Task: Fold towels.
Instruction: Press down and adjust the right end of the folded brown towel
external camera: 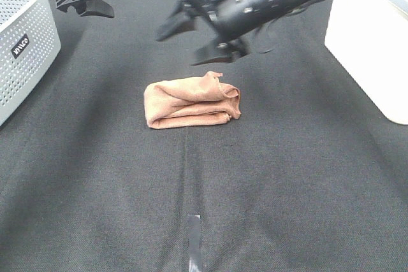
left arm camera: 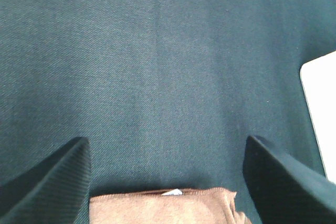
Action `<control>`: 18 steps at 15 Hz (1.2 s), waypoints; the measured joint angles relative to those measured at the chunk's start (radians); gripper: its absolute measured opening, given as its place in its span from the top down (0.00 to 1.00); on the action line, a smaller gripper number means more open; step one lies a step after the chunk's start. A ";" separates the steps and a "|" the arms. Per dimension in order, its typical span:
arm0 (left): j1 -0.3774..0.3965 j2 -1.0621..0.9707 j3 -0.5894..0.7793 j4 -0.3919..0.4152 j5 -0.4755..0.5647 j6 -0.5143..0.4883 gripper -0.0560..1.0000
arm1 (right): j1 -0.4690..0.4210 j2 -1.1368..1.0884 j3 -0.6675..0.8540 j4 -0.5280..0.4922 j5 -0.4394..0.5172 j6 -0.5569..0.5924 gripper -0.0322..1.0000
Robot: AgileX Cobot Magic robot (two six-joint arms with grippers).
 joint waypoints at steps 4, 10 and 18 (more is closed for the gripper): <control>0.000 0.000 0.000 0.000 0.042 0.000 0.23 | -0.002 0.103 0.000 0.037 -0.002 -0.015 0.19; 0.000 -0.001 0.000 0.000 0.075 0.001 0.23 | -0.068 0.166 0.000 0.008 0.021 0.001 0.19; 0.000 -0.001 0.000 0.033 0.124 0.001 0.23 | -0.190 0.156 0.000 -0.097 0.074 0.005 0.19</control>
